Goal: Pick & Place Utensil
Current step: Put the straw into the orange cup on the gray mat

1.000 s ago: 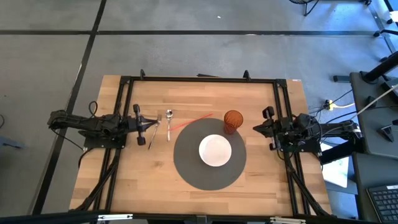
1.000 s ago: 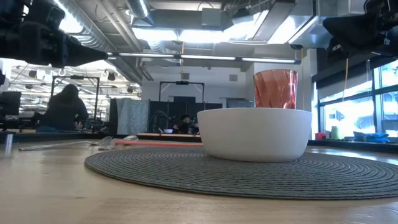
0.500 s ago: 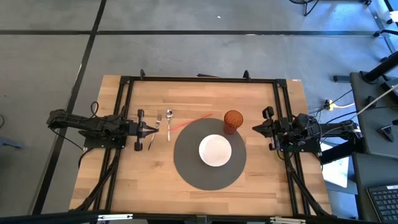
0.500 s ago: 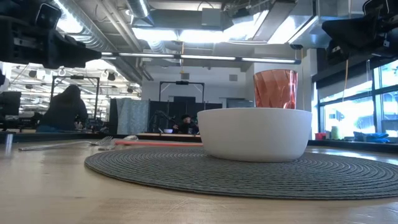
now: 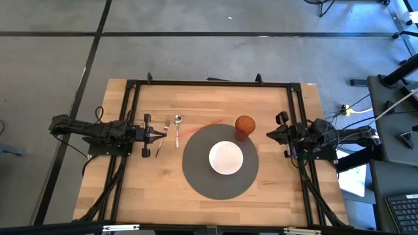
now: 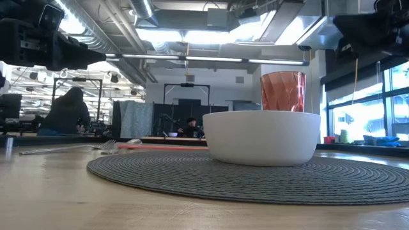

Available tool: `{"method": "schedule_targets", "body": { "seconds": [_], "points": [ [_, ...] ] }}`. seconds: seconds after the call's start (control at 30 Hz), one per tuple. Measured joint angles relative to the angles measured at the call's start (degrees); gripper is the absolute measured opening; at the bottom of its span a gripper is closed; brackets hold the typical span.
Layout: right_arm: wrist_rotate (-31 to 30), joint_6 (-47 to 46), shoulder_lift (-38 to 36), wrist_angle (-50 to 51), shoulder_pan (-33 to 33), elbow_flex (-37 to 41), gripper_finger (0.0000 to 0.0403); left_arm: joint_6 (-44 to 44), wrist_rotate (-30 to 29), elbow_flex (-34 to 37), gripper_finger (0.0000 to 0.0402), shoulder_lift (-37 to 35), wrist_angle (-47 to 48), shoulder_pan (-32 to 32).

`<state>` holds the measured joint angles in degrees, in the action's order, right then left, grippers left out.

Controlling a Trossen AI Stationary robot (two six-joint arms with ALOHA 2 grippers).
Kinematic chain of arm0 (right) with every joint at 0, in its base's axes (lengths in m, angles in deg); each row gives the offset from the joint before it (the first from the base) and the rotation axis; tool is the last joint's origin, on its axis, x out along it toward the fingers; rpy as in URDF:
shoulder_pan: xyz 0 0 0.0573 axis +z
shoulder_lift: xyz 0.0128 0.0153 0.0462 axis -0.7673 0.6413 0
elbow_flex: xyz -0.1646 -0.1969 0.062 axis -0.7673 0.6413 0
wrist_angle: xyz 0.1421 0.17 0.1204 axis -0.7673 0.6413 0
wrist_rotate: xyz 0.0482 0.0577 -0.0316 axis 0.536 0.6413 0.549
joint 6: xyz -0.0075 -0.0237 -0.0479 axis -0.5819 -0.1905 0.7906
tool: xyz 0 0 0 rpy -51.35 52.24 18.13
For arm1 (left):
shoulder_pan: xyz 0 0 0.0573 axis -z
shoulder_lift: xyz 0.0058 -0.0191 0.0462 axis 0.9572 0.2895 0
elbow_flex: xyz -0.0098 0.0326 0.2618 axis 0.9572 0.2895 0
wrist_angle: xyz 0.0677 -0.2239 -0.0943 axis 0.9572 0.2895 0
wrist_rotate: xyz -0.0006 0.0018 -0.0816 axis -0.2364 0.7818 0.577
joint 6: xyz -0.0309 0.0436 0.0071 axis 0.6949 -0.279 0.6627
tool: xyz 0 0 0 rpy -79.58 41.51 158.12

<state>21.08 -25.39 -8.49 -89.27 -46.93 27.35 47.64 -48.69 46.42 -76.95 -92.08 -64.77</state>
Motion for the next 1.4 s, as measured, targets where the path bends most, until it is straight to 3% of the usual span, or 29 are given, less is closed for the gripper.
{"method": "schedule_targets", "body": {
  "seconds": [0.17,0.33,0.73,1.0,1.13,1.27,1.4],
  "points": [
    [0.0,-0.8,6.1,3.6,0.0,-7.3,0.0004,0.0,-0.1,0.0,0.0003,0.0,-0.1,0.0],
    [-4.5,-2.6,18.6,13.8,0.0,-20.3,0.0007,0.3,-0.2,0.0,0.0005,0.0,-0.2,0.0],
    [-6.6,2.5,65.8,37.1,-5.8,-62.6,0.0008,0.8,-1.0,0.0,0.0007,0.0,-0.2,0.0],
    [4.1,13.5,92.7,51.1,-8.1,-89.6,0.0014,1.5,-1.1,0.0,0.0003,0.0,-0.2,0.0],
    [1.9,16.7,102.8,58.2,-8.1,-100.3,0.0044,1.6,-1.1,0.0,0.0001,0.0,-0.2,0.0],
    [-2.8,21.5,112.1,60.4,-8.2,-105.4,0.0094,2.0,-1.0,0.0,0.0005,0.0,-0.2,0.0],
    [0.8,24.8,117.6,59.7,-8.5,-107.0,0.0144,2.9,-1.0,0.0,0.0004,0.0,-0.2,0.0]
  ]
}}
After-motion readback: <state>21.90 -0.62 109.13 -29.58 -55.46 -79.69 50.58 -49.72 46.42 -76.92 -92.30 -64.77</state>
